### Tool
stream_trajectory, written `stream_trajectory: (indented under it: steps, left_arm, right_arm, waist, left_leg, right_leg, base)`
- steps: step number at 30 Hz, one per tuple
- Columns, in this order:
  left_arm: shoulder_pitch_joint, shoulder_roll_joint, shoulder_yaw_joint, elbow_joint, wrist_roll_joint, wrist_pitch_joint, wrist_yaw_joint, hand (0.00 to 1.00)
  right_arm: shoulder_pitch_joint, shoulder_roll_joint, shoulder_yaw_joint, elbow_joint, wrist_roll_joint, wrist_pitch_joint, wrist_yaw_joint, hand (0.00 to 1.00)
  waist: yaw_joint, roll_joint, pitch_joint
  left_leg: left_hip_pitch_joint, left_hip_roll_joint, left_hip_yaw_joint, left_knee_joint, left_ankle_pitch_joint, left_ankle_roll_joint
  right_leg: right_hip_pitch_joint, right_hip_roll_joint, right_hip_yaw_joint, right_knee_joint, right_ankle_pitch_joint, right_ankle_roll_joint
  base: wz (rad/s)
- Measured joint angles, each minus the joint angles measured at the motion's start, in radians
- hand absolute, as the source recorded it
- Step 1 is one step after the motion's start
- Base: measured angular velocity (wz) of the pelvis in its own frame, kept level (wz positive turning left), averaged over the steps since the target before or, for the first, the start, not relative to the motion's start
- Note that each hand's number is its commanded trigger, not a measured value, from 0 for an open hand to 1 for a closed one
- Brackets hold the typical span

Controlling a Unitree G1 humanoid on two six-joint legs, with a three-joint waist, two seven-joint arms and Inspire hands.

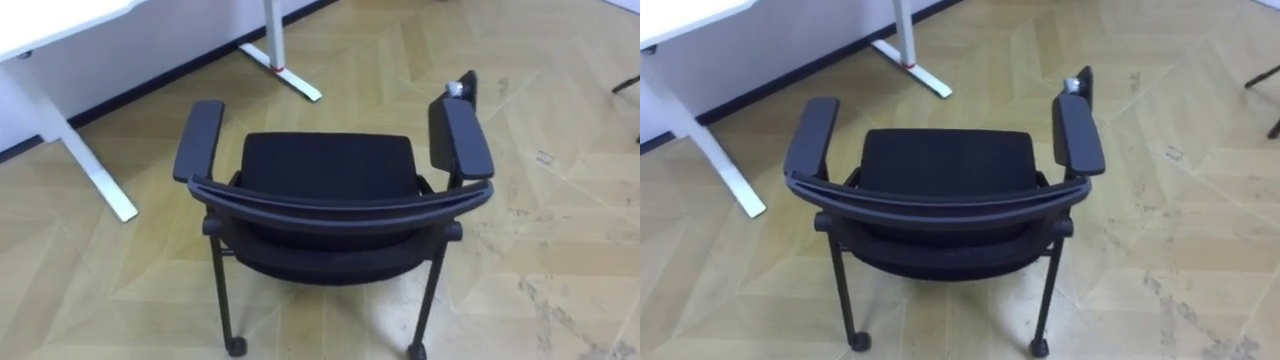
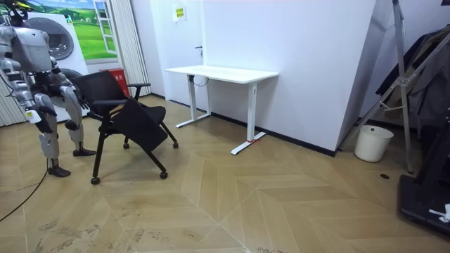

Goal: Push chair

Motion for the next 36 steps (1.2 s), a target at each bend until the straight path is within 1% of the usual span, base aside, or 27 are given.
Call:
stream_trajectory:
  steps: [1, 2, 3, 4, 5, 7, 9, 10, 12, 13, 14, 15, 16, 18, 19, 21, 23, 26, 27, 28, 29, 30, 31, 32, 33, 34, 36]
  left_arm:
    - [0.004, 0.0, 0.002, 0.0, -0.014, 0.0, 0.0, 0.0]
    - [0.013, 0.0, 0.008, 0.0, -0.037, 0.0, 0.002, 0.0]
    - [0.021, 0.002, 0.008, 0.0, -0.058, -0.001, 0.005, 0.0]
    - [0.024, 0.003, 0.008, -0.001, -0.064, -0.001, 0.006, 0.0]
    - [0.035, 0.004, 0.009, -0.001, -0.078, 0.0, 0.007, 0.0]
    - [0.056, 0.004, 0.027, 0.0, -0.079, 0.001, 0.005, 0.0]
    - [0.087, 0.005, 0.045, 0.0, -0.075, 0.008, 0.003, 0.0]
    - [0.094, 0.006, 0.049, 0.0, -0.072, 0.013, 0.003, 0.0]
    - [0.114, 0.007, 0.059, -0.001, -0.058, 0.031, 0.004, 0.0]
    - [0.118, 0.007, 0.063, -0.001, -0.055, 0.034, 0.004, 0.0]
    - [0.127, 0.008, 0.075, -0.007, -0.054, 0.04, 0.005, 0.0]
    - [0.138, 0.009, 0.088, -0.031, -0.051, 0.043, 0.008, 0.0]
    - [0.145, 0.009, 0.098, -0.047, -0.045, 0.043, 0.008, 0.0]
    - [0.17, 0.01, 0.15, -0.128, -0.01, 0.043, 0.025, 0.0]
    - [0.172, 0.01, 0.163, -0.148, -0.006, 0.043, 0.033, 0.0]
    - [0.174, 0.014, 0.214, -0.223, -0.002, 0.033, 0.071, 0.0]
    - [0.176, 0.016, 0.244, -0.263, -0.002, 0.01, 0.095, 0.0]
    - [0.181, 0.016, 0.276, -0.367, 0.017, -0.001, 0.137, 0.0]
    - [0.176, 0.016, 0.283, -0.422, 0.035, -0.004, 0.158, 0.0]
    - [0.176, 0.016, 0.285, -0.45, 0.042, -0.011, 0.166, 0.0]
    - [0.177, 0.016, 0.291, -0.521, 0.075, -0.017, 0.185, 0.0]
    - [0.181, 0.017, 0.299, -0.602, 0.108, -0.027, 0.213, 0.0]
    - [0.18, 0.02, 0.303, -0.638, 0.127, -0.039, 0.229, 0.0]
    - [0.166, 0.029, 0.313, -0.691, 0.187, -0.059, 0.259, 0.0]
    - [0.149, 0.036, 0.323, -0.746, 0.25, -0.067, 0.293, 0.0]
    - [0.142, 0.04, 0.322, -0.773, 0.274, -0.074, 0.309, 0.0]
    - [0.112, 0.061, 0.32, -0.861, 0.399, -0.105, 0.357, 0.0]
  right_arm:
    - [-0.002, 0.0, 0.0, -0.002, -0.001, 0.0, 0.0, 0.0]
    - [-0.004, 0.0, 0.001, -0.004, 0.0, 0.0, 0.0, 0.0]
    - [-0.004, 0.0, 0.001, -0.004, 0.002, 0.0, 0.0, 0.0]
    - [-0.004, 0.0, 0.001, -0.004, 0.003, 0.0, 0.001, 0.0]
    - [-0.004, 0.0, 0.001, -0.004, 0.004, 0.0, 0.0, 0.0]
    - [-0.003, -0.001, 0.001, -0.003, 0.001, 0.0, 0.0, 0.0]
    - [-0.01, -0.005, 0.001, -0.003, -0.004, 0.0, 0.0, 0.0]
    - [-0.014, -0.006, 0.001, -0.002, -0.005, 0.0, 0.0, 0.0]
    - [-0.031, -0.013, 0.003, 0.003, -0.026, 0.001, 0.0, 0.0]
    - [-0.035, -0.014, 0.003, 0.003, -0.028, 0.001, 0.0, 0.0]
    - [-0.04, -0.019, 0.003, 0.002, -0.024, 0.001, 0.002, 0.0]
    - [-0.049, -0.024, 0.003, 0.002, -0.025, -0.002, 0.001, 0.0]
    - [-0.054, -0.027, 0.001, 0.002, -0.026, -0.004, 0.001, 0.0]
    - [-0.063, -0.047, 0.001, 0.001, -0.031, -0.019, 0.0, 0.0]
    - [-0.062, -0.054, 0.001, 0.002, -0.033, -0.025, 0.0, 0.0]
    - [-0.061, -0.078, 0.001, 0.002, -0.033, -0.031, -0.001, 0.0]
    - [-0.064, -0.089, 0.0, 0.0, -0.032, -0.039, 0.0, 0.0]
    - [-0.064, -0.093, -0.039, 0.001, -0.043, -0.069, -0.001, 0.0]
    - [-0.064, -0.096, -0.039, 0.001, -0.041, -0.08, 0.0, 0.0]
    - [-0.064, -0.099, -0.039, 0.002, -0.041, -0.084, 0.001, 0.0]
    - [-0.061, -0.103, -0.044, 0.015, -0.043, -0.099, 0.001, 0.0]
    - [-0.055, -0.105, -0.05, 0.019, -0.044, -0.105, 0.0, 0.0]
    - [-0.051, -0.106, -0.054, 0.019, -0.046, -0.107, 0.0, 0.0]
    - [-0.048, -0.106, -0.058, 0.025, -0.061, -0.107, 0.0, 0.0]
    - [-0.045, -0.107, -0.061, 0.025, -0.077, -0.108, 0.0, 0.0]
    - [-0.044, -0.107, -0.065, 0.025, -0.079, -0.112, 0.001, 0.0]
    - [-0.035, -0.106, -0.066, 0.026, -0.079, -0.12, 0.002, 0.0]
  waist:
    - [0.001, -0.002, 0.0005]
    - [0.011, 0.0, 0.0019]
    - [0.019, 0.001, -0.0016]
    - [0.019, -0.004, -0.001]
    - [0.022, -0.003, -0.002]
    - [0.041, -0.005, -0.0027]
    - [0.049, -0.007, -0.005]
    - [0.051, -0.007, -0.0048]
    - [0.074, -0.004, -0.0027]
    - [0.077, -0.001, -0.0005]
    - [0.089, 0.001, -0.0013]
    - [0.096, 0.004, 0.0013]
    - [0.1, 0.005, 0.0021]
    - [0.111, 0.015, 0.0036]
    - [0.121, 0.018, 0.0035]
    - [0.152, 0.031, 0.0015]
    - [0.159, 0.042, 0.0015]
    - [0.156, 0.062, 0.0029]
    - [0.155, 0.063, -0.0011]
    - [0.155, 0.069, -0.0014]
    - [0.155, 0.077, -0.0025]
    - [0.155, 0.082, -0.0038]
    - [0.154, 0.082, -0.0026]
    - [0.153, 0.084, -0.0017]
    - [0.153, 0.084, -0.0017]
    - [0.153, 0.084, -0.0023]
    - [0.144, 0.083, -0.0016]
  left_leg:
    - [-0.002, 0.0, -0.002, 0.002, 0.0, 0.0]
    - [-0.01, -0.001, -0.004, 0.01, 0.0, 0.0]
    - [-0.021, -0.003, -0.016, 0.017, 0.0, 0.0]
    - [-0.027, -0.005, -0.023, 0.021, 0.0, 0.0]
    - [-0.041, -0.008, -0.037, 0.033, 0.0, 0.0]
    - [-0.053, -0.011, -0.048, 0.046, 0.0, 0.0]
    - [-0.072, -0.019, -0.065, 0.063, 0.0, 0.0]
    - [-0.079, -0.02, -0.07, 0.069, 0.0, 0.0]
    - [-0.09, -0.025, -0.073, 0.082, 0.0, 0.0]
    - [-0.092, -0.027, -0.074, 0.084, 0.0, 0.0]
    - [-0.095, -0.031, -0.08, 0.089, 0.0, 0.0]
    - [-0.105, -0.033, -0.085, 0.102, -0.001, 0.001]
    - [-0.11, -0.033, -0.087, 0.106, -0.001, 0.001]
    - [-0.124, -0.037, -0.097, 0.115, 0.0, 0.002]
    - [-0.124, -0.037, -0.097, 0.116, 0.0, 0.002]
    - [-0.123, -0.037, -0.096, 0.115, 0.0, 0.003]
    - [-0.121, -0.037, -0.096, 0.115, 0.0, 0.004]
    - [-0.117, -0.037, -0.096, 0.115, 0.001, 0.005]
    - [-0.118, -0.037, -0.097, 0.115, 0.001, 0.005]
    - [-0.118, -0.037, -0.099, 0.114, 0.001, 0.005]
    - [-0.116, -0.037, -0.099, 0.114, 0.001, 0.005]
    - [-0.114, -0.037, -0.098, 0.112, 0.001, 0.005]
    - [-0.114, -0.037, -0.098, 0.111, 0.001, 0.005]
    - [-0.112, -0.037, -0.096, 0.11, 0.001, 0.005]
    - [-0.11, -0.036, -0.094, 0.107, 0.001, 0.005]
    - [-0.109, -0.036, -0.092, 0.106, 0.001, 0.005]
    - [-0.096, -0.037, -0.087, 0.099, 0.001, 0.005]
  right_leg:
    - [0.0, 0.0, -0.003, 0.0, -0.001, 0.0]
    - [-0.001, 0.0, -0.007, -0.001, -0.003, 0.0]
    - [-0.001, 0.0, -0.015, -0.001, -0.007, -0.002]
    - [-0.002, -0.001, -0.024, -0.001, -0.009, -0.002]
    - [-0.002, -0.002, -0.039, -0.001, -0.014, -0.002]
    - [-0.005, -0.002, -0.052, 0.0, -0.016, -0.003]
    - [-0.001, -0.007, -0.087, 0.0, -0.02, -0.001]
    - [0.0, -0.008, -0.092, 0.001, -0.021, 0.0]
    - [0.006, -0.011, -0.112, 0.001, -0.022, 0.001]
    - [0.01, -0.012, -0.12, 0.001, -0.023, 0.003]
    - [0.015, -0.014, -0.134, 0.001, -0.025, 0.005]
    - [0.017, -0.014, -0.148, 0.001, -0.025, 0.005]
    - [0.018, -0.014, -0.151, 0.001, -0.025, 0.005]
    - [0.02, -0.014, -0.171, 0.001, -0.027, 0.006]
    - [0.02, -0.014, -0.17, 0.001, -0.028, 0.005]
    - [0.02, -0.014, -0.171, 0.002, -0.029, 0.006]
    - [0.021, -0.014, -0.169, 0.006, -0.031, 0.005]
    - [0.022, -0.015, -0.168, 0.017, -0.037, 0.005]
    - [0.021, -0.015, -0.168, 0.018, -0.039, 0.004]
    - [0.021, -0.015, -0.168, 0.018, -0.04, 0.004]
    - [0.022, -0.015, -0.167, 0.018, -0.04, 0.004]
    - [0.022, -0.015, -0.164, 0.018, -0.04, 0.004]
    - [0.023, -0.015, -0.164, 0.018, -0.041, 0.004]
    - [0.023, -0.015, -0.157, 0.018, -0.041, 0.004]
    - [0.021, -0.015, -0.151, 0.018, -0.041, 0.004]
    - [0.02, -0.015, -0.147, 0.018, -0.041, 0.004]
    - [0.027, -0.018, -0.145, 0.016, -0.041, 0.004]
  base:
    - [0.15]
    - [0.19]
    - [0.25]
    - [0.4]
    - [0.41]
    - [0.34]
    - [0.41]
    - [0.41]
    - [0.29]
    - [0.3]
    - [0.35]
    - [0.33]
    - [0.32]
    - [0.25]
    - [0.09]
    - [0.0]
    - [0.0]
    - [0.03]
    - [0.0]
    - [0.0]
    - [0.0]
    - [0.0]
    - [-0.03]
    - [-0.07]
    - [-0.09]
    - [-0.12]
    - [-0.07]
